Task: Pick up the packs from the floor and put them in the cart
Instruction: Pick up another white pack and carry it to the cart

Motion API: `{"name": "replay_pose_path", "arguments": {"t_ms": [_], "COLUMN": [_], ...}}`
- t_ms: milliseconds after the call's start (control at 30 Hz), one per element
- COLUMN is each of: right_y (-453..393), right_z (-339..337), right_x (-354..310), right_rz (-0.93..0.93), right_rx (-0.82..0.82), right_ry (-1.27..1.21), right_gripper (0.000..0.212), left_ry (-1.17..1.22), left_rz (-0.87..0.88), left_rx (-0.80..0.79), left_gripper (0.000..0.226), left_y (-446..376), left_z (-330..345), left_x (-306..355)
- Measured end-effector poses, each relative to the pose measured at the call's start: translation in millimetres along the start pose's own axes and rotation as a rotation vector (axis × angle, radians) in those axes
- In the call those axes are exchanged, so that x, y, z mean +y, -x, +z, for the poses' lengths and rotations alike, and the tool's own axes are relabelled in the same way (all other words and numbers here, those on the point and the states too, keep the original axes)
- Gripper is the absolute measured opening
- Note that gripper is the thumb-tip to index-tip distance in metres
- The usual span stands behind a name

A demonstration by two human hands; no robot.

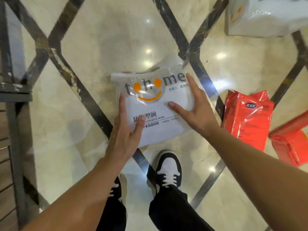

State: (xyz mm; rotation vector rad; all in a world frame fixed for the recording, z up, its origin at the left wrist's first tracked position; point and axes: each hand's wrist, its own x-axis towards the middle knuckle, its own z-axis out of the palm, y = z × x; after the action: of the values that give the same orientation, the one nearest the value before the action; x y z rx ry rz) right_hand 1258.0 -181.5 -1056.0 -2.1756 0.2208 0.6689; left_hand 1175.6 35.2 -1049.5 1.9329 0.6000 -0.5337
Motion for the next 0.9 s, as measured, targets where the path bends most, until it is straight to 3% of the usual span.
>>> {"name": "replay_pose_path", "arguments": {"t_ms": [133, 200, 300, 400, 600, 700, 833, 900], "right_y": [29.5, 51.1, 93.9, 148.8, 292.7, 381.0, 516.7, 589.2], "right_z": [-46.6, -78.7, -137.8, -205.6, -350.5, -413.0, -476.8, -502.9], "right_x": [-37.9, -64.6, -115.9, -170.8, -276.0, -327.4, -369.7, -383.9], "right_rz": [0.145, 0.224, 0.237, 0.197, 0.142, 0.13, 0.108, 0.099], "right_rx": [0.143, 0.167, 0.222, 0.351, 0.636, 0.83, 1.045, 1.156], "right_ry": [-0.259, -0.328, -0.422, -0.46, -0.531, -0.557, -0.507, -0.487], "right_gripper": [0.123, 0.119, 0.059, 0.039, 0.053, 0.049, 0.058, 0.049], "left_ry": [-0.047, -0.085, -0.127, -0.168, -0.142, -0.174, -0.161, -0.208], "left_rz": [0.051, 0.088, 0.137, 0.199, 0.419, 0.542, 0.768, 0.908], "left_rx": [-0.031, -0.034, -0.028, -0.051, -0.148, -0.214, -0.391, -0.48], "left_gripper": [0.079, 0.078, 0.079, 0.083, 0.074, 0.094, 0.092, 0.086], "left_y": [24.7, 42.0, 72.6, 113.4, 235.2, 308.1, 407.0, 461.2], "left_z": [-34.2, -51.6, -74.8, -97.0, -137.0, -151.2, -152.5, -145.9], "left_x": [63.4, 110.3, 191.8, 281.3, 477.0, 557.3, 642.0, 681.7]}}
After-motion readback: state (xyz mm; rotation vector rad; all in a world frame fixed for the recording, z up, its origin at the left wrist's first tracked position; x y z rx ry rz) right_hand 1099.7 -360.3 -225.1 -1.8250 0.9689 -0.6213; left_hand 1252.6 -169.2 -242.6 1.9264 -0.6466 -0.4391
